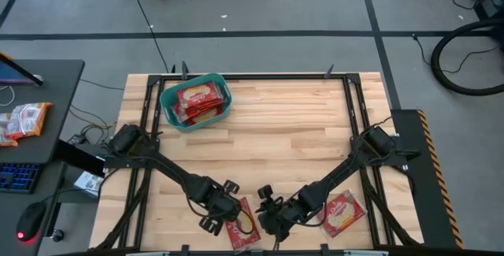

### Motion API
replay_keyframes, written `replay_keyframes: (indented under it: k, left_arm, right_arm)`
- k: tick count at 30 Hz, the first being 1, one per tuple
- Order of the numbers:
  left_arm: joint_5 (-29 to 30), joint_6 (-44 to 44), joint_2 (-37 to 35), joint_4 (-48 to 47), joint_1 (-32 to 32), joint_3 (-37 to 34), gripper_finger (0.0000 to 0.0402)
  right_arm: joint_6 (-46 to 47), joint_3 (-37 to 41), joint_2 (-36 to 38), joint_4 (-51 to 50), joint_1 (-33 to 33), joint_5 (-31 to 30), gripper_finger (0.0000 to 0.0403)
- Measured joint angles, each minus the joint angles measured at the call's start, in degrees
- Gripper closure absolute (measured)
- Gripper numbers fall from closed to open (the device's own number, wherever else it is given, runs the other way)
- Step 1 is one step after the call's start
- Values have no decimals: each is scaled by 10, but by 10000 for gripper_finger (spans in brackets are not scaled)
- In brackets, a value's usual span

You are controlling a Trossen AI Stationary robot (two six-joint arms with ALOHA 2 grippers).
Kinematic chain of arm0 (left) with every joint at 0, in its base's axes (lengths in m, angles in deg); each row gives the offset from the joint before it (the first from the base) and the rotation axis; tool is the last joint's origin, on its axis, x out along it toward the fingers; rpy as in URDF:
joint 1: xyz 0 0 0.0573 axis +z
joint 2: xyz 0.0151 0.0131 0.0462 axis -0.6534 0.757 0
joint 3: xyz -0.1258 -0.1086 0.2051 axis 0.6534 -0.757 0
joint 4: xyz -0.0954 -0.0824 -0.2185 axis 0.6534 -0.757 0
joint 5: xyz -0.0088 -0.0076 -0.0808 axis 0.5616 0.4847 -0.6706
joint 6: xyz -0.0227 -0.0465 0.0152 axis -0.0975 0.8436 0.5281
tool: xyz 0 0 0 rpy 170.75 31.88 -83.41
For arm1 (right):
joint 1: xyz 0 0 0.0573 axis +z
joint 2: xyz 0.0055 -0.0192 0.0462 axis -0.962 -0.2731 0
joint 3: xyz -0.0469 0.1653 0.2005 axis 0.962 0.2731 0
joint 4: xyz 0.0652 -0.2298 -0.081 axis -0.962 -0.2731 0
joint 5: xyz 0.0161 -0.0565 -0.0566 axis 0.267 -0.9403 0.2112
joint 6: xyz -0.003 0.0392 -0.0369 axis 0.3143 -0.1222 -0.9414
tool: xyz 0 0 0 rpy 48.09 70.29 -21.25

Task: Sort popcorn bags into baskets
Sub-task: Put the left popcorn bag into the bin

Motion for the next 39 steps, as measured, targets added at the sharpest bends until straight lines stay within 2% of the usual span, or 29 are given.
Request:
replay_keyframes:
  k: [5, 11, 20, 30, 34, 39]
  left_arm:
    - [17, 8, 29, 4, -3, 1, 260]
    - [88, 15, 44, 5, -7, 3, 260]
    - [104, 15, 46, 11, -6, 2, 260]
    - [104, 15, 47, 13, -6, 1, 260]
    - [104, 15, 47, 14, -6, 0, 260]
    - [113, 14, 48, 21, -6, 0, 260]
  right_arm:
    - [-148, 0, -17, 23, 14, -23, 282]
    - [-232, 0, -35, 26, 20, -60, 253]
    - [-271, 0, -44, 3, 23, -104, 207]
    - [-289, 1, -54, -47, 24, -149, 208]
    - [-284, 0, -54, -42, 22, -150, 208]
    - [-295, 0, -53, 13, 19, -113, 209]
